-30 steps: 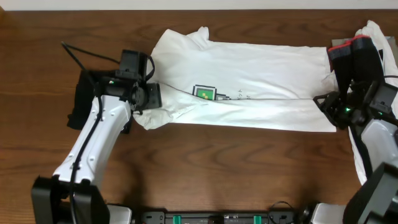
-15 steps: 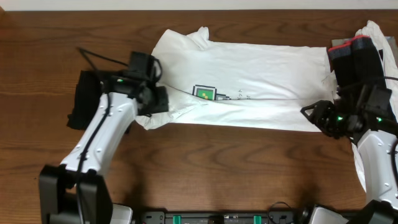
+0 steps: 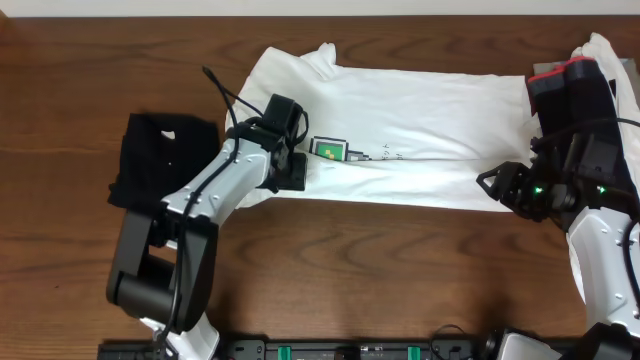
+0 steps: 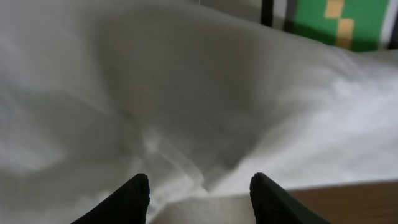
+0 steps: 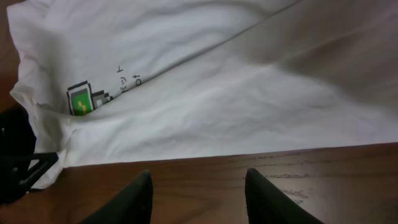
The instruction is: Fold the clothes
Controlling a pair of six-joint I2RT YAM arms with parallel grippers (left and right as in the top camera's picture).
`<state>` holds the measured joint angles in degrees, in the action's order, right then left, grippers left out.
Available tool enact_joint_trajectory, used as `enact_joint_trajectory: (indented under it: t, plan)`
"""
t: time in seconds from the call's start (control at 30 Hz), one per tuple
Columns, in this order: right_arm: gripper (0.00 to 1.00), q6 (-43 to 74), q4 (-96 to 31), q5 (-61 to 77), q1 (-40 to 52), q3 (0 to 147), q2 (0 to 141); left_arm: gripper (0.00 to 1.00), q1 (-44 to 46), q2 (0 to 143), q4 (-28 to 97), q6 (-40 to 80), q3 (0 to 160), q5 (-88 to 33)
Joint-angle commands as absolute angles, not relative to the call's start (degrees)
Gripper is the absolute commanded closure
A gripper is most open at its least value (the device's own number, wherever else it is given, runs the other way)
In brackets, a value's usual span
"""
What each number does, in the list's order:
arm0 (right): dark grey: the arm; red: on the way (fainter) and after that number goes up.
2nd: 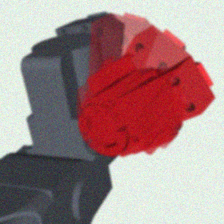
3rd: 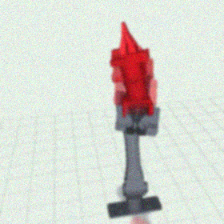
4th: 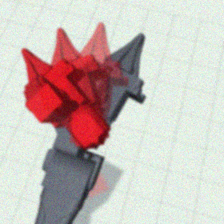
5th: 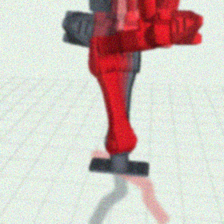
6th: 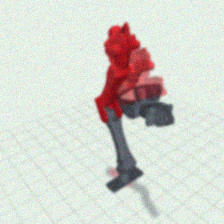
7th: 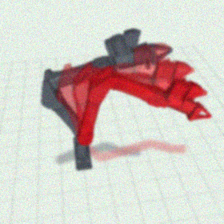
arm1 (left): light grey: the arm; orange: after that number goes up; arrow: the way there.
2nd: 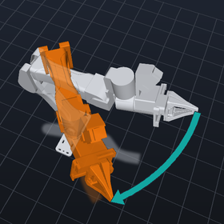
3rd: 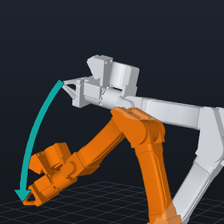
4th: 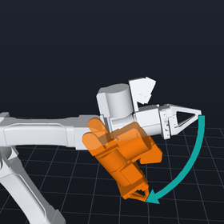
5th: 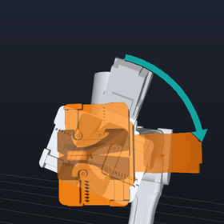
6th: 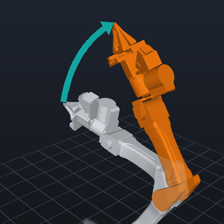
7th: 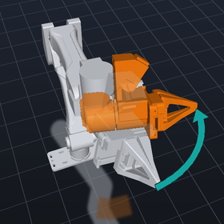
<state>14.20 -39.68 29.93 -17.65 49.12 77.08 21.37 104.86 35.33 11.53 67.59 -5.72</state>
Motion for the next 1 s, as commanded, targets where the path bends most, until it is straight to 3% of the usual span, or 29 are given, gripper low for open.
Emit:
enact_joint_trajectory:
  t: [0.0, 0.13, 0.53, 0.8, 0.97]
  plan:
    - [0.53, 13.21, -39.59, 29.76, -17.17, 49.82, 76.62, 0.45, 21.23, 105.12, 33.63, 8.1, 67.55, -3.73]
    - [0.54, 13.21, -39.7, 29.76, -17.17, 49.82, 76.62, 0.54, 21.26, 105.16, 32.42, 7.51, 67.55, -3.77]
    - [0.55, 13.23, -39.46, 29.78, -17.17, 49.82, 76.62, 0.58, 21.32, 107.98, 32.18, 7.27, 67.55, -3.81]
    - [0.55, 13.23, -39.2, 29.74, -17.19, 49.82, 76.62, 0.94, 21.3, 108.2, 31.18, 7.09, 67.85, -3.79]
    - [0.54, 13.21, -38.72, 29.76, -17.23, 49.82, 76.62, 0.94, 21.3, 106.91, 33.08, 7.09, 70.72, -3.79]
